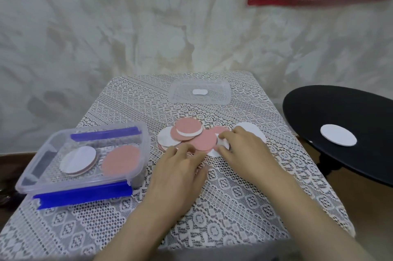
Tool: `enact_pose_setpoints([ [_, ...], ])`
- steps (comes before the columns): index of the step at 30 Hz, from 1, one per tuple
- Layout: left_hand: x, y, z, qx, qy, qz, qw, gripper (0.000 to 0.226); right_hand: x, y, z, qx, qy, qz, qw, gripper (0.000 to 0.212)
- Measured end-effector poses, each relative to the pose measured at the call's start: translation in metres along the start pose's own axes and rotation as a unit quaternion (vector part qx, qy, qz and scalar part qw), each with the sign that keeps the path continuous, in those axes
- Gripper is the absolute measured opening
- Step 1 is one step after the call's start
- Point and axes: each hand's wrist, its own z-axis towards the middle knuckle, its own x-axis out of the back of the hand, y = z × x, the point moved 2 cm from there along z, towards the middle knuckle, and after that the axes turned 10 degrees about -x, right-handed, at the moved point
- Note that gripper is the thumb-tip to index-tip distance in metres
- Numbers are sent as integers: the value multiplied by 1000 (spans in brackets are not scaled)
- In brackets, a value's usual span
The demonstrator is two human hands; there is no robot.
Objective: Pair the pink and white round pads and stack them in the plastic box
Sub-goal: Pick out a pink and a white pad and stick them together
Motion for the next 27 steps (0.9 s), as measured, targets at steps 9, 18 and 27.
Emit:
enact_pose_setpoints([
  [9,3,-6,-10,17,6,-25,1000,33,-6,-18,14,-26,-14,31,999,36],
  [18,-4,-11,1,17,3,-46,999,33,-4,-19,26,-51,-44,81,994,48],
  [27,-1,-11,-4,13,14,-63,998,30,0,2,14,-56,-32,175,983,11],
])
